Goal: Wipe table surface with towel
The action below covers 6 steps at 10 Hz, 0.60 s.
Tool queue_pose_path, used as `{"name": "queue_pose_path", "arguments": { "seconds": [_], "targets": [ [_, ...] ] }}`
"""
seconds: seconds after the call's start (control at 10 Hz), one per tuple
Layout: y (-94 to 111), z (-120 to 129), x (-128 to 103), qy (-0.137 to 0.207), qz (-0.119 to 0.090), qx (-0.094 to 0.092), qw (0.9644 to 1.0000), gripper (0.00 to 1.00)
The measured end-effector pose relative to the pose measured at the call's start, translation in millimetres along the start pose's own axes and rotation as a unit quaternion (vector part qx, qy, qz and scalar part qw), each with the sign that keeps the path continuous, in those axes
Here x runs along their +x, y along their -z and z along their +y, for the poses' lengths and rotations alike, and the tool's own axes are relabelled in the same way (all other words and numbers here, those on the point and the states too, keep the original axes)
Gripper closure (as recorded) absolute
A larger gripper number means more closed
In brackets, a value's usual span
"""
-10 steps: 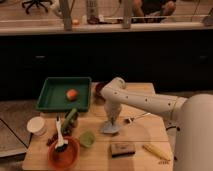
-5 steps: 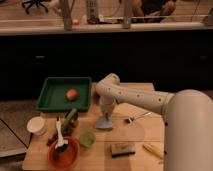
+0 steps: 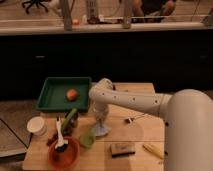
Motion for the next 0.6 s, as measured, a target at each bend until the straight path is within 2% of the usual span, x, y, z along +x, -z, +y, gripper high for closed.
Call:
{"name": "queue_pose_path", "arguments": {
  "seconds": [0.2, 0.3, 0.4, 0.6],
  "targets": [
    [-1, 23, -5, -0.017, 0.000, -0.003, 0.9999, 1.00],
    [0, 44, -3, -0.039, 0.003, -0.005, 0.9992, 1.00],
    [2, 61, 3, -0.057, 0.008, -0.007, 0.9983, 1.00],
    [3, 74, 19, -0.072, 0.017, -0.008, 0.9973, 1.00]
  ]
}}
